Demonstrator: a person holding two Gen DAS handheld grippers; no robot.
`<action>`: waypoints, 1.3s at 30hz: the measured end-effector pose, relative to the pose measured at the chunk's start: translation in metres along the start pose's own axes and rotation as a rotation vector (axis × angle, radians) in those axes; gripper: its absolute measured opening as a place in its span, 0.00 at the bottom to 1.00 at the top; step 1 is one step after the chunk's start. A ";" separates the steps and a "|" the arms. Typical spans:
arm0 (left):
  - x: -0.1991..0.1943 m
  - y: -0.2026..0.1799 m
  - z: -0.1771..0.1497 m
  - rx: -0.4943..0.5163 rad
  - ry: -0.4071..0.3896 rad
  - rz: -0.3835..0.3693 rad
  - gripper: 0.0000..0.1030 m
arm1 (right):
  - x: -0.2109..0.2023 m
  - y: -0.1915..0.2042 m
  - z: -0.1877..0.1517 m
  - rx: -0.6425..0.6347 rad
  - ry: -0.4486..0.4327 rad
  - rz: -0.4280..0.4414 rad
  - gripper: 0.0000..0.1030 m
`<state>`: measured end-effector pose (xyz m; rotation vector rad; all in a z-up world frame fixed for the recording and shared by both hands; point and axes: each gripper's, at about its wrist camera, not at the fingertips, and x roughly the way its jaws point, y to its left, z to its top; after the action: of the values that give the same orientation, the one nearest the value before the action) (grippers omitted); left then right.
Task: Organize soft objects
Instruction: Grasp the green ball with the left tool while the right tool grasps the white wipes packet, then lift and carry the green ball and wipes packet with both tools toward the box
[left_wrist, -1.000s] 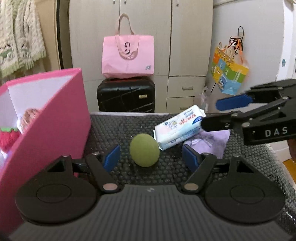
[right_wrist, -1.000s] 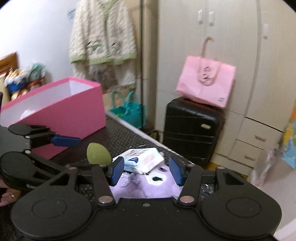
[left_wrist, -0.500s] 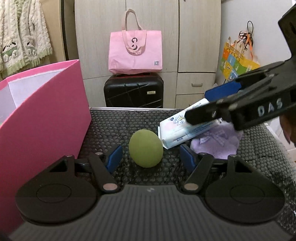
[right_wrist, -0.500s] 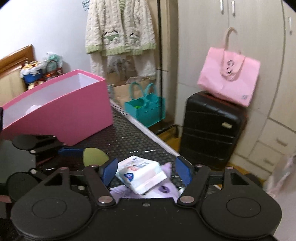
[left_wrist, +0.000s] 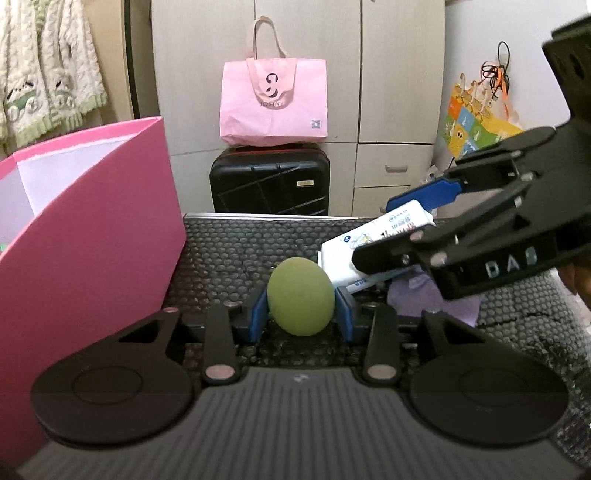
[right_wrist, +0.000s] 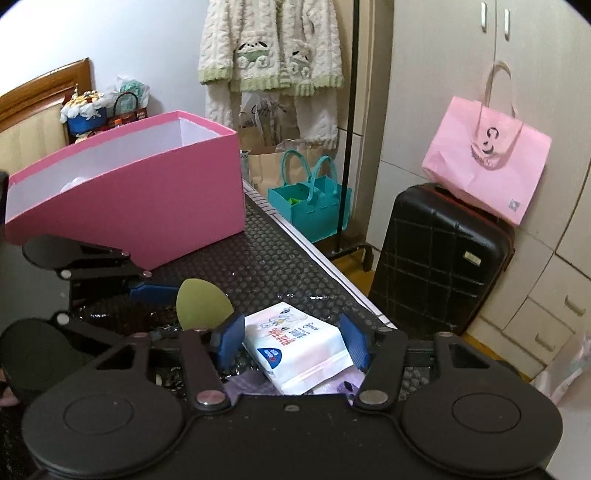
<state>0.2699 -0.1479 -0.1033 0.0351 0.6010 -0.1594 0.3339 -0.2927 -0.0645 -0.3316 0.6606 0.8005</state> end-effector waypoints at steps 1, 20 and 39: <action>0.000 0.000 0.000 -0.004 -0.001 0.000 0.36 | 0.000 0.000 0.000 -0.004 0.000 0.000 0.61; -0.028 0.004 0.001 -0.041 0.013 -0.040 0.34 | -0.017 0.030 0.008 0.081 0.031 -0.101 0.44; -0.094 0.026 -0.008 -0.006 0.089 -0.225 0.34 | -0.082 0.082 -0.010 0.278 -0.007 -0.193 0.44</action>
<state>0.1929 -0.1080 -0.0571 -0.0320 0.6937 -0.3761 0.2260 -0.2886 -0.0211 -0.1364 0.7122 0.5176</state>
